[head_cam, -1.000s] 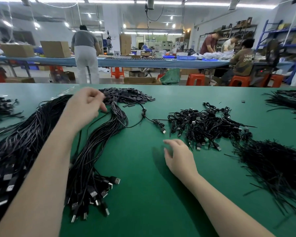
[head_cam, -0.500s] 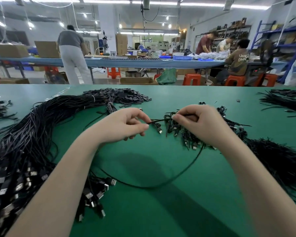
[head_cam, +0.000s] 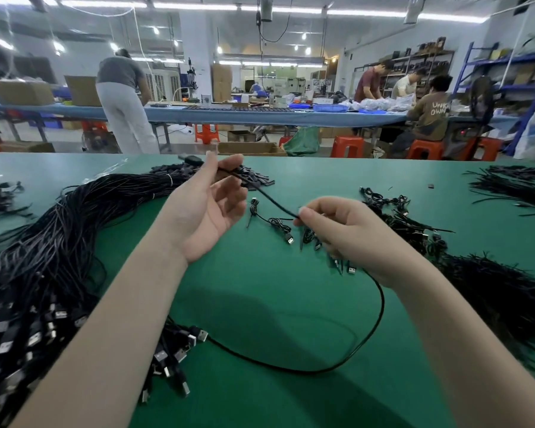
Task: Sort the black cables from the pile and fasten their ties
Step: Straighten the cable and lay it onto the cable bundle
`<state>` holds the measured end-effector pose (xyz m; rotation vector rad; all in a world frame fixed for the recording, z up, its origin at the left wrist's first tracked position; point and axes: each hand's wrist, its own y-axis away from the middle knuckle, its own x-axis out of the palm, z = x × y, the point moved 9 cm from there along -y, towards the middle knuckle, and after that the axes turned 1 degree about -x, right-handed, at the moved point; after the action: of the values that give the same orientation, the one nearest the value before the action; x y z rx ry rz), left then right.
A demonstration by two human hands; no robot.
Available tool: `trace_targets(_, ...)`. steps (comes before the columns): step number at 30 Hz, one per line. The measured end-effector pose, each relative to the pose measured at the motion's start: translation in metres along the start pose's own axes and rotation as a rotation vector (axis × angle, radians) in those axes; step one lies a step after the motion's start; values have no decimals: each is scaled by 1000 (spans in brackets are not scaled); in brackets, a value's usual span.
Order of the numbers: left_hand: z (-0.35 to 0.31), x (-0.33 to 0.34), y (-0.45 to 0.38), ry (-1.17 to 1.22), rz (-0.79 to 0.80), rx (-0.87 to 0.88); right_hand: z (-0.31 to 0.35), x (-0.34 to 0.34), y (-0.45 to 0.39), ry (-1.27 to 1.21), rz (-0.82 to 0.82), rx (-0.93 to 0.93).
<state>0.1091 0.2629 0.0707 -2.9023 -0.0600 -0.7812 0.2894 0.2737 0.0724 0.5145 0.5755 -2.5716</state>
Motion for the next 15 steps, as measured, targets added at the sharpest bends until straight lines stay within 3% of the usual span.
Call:
trace_targets(5,-9,9,7,-119,30,21,-9,42,9,-130,360,58)
trace_targets(10,-5,18,9,-173,15,17,-14,56,10,-195,435,61)
trace_targets(13,-11,19,10,13,18,37,-25,63,13,-166,516,108)
trace_targets(15,-15,31,17,192,184,-14,-37,66,16,-80,556,167)
